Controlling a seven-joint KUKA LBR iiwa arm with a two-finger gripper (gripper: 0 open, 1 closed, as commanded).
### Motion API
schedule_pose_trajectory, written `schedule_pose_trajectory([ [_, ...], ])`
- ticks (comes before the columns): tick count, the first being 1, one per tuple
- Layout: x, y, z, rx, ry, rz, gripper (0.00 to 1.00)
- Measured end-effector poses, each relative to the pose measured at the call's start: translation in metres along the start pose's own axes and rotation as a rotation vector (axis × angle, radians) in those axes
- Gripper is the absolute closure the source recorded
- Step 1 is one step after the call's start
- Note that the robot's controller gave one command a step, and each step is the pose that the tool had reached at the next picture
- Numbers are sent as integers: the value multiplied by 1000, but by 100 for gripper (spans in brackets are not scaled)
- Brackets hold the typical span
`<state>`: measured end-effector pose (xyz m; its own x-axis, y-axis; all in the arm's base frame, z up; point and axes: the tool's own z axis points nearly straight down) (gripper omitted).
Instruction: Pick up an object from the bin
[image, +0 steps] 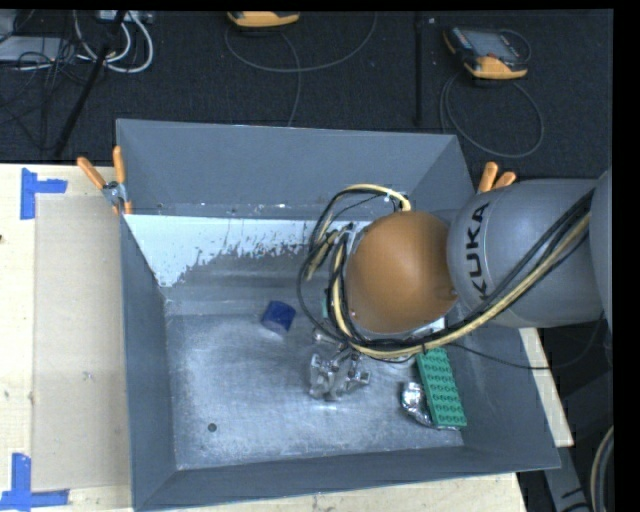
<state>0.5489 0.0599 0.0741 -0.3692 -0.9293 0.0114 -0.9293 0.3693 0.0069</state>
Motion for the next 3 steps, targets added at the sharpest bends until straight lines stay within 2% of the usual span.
schedule_pose_trajectory([
  [1,9,-26,-65,13,-15,-22,100],
  [2,33,-12,-3,4,-12,-119,100],
  [3,33,-13,-4,5,-12,-116,0],
])
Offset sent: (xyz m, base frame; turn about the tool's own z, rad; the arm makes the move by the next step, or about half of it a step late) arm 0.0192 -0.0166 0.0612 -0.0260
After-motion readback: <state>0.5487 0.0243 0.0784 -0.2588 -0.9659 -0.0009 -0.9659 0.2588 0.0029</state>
